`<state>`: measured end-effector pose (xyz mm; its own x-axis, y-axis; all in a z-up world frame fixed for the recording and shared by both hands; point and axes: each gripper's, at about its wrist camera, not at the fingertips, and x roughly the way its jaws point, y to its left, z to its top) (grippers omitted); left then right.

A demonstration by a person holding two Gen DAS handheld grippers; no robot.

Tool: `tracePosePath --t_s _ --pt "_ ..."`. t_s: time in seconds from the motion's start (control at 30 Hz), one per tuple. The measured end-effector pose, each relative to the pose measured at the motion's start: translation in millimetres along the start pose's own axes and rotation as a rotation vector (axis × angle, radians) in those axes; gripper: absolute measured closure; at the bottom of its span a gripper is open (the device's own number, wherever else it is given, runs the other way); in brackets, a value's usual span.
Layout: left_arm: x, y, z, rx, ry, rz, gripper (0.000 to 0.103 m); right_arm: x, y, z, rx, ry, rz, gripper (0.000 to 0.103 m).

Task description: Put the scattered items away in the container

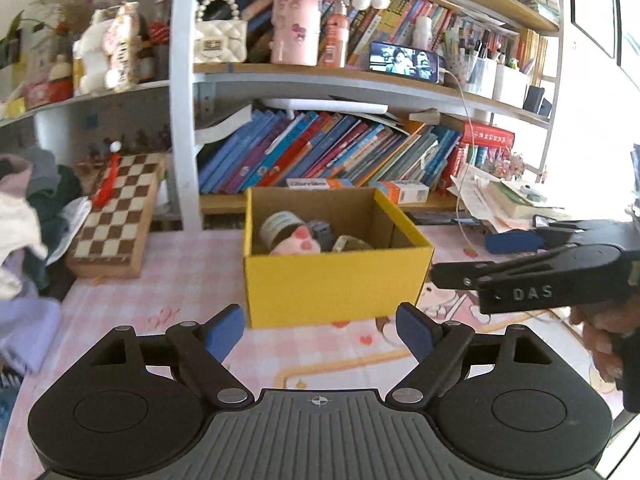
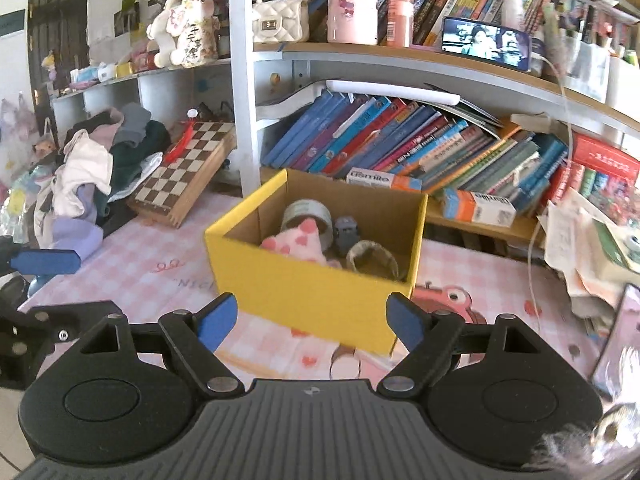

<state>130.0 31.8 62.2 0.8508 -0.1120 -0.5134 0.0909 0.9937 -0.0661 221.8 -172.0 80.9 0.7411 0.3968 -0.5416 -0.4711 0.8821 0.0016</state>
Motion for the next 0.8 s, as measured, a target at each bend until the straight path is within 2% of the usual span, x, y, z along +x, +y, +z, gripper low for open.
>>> tracePosePath --t_s 0.47,0.63,0.8 --pt "-36 -24 -59 0.0 0.008 0.09 0.012 -50 41 -86 0.02 0.063 -0.069 0.017" --pt "-43 -31 -75 -0.001 0.039 0.104 0.011 -61 47 -108 0.054 0.077 -0.094 0.015" --pt "-48 -37 -89 0.028 0.067 0.133 0.006 -69 49 -123 0.1 0.081 -0.131 0.009"
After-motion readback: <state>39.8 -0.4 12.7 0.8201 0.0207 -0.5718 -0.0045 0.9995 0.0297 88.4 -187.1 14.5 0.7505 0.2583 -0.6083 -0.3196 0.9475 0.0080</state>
